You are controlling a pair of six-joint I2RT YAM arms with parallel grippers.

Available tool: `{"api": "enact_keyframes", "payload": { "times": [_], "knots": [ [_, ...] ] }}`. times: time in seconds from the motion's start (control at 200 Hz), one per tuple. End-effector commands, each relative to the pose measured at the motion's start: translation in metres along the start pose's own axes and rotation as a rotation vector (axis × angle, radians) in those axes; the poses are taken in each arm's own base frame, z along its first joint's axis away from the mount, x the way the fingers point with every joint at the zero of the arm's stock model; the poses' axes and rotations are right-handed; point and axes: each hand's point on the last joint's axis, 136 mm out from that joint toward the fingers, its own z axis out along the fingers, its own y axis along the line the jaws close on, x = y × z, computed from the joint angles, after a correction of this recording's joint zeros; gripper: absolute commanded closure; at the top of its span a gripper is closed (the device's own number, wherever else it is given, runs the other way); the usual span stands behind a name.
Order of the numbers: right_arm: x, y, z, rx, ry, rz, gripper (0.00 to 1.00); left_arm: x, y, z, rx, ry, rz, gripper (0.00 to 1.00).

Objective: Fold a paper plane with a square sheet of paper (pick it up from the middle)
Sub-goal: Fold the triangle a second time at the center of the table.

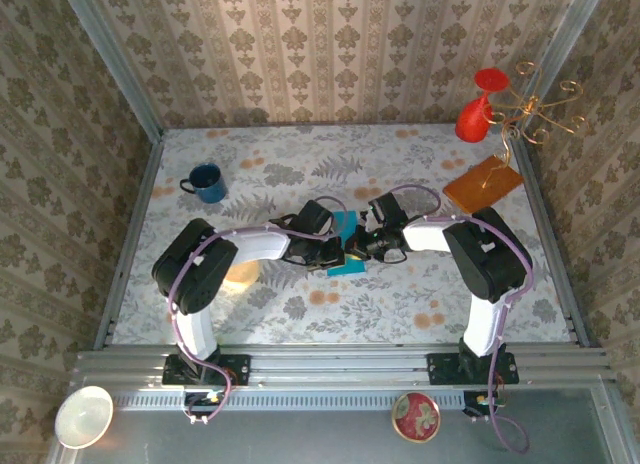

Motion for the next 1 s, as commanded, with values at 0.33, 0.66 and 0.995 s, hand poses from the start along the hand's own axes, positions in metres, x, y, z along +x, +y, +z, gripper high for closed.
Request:
{"api": "enact_keyframes", "payload": {
  "times": [0.33, 0.66, 0.995],
  "knots": [
    [0.037, -0.097, 0.009, 0.332, 0.093, 0.145, 0.99, 0.025, 0.033, 0.008, -0.067, 0.085, -0.014, 1.00],
    [0.038, -0.101, 0.008, 0.350, 0.098, 0.142, 0.99, 0.071, 0.058, -0.009, -0.085, 0.175, -0.056, 1.00],
    [0.033, -0.084, 0.003, 0.286, 0.076, 0.125, 0.99, 0.043, 0.015, -0.041, 0.098, -0.004, -0.038, 1.00]
  ]
}}
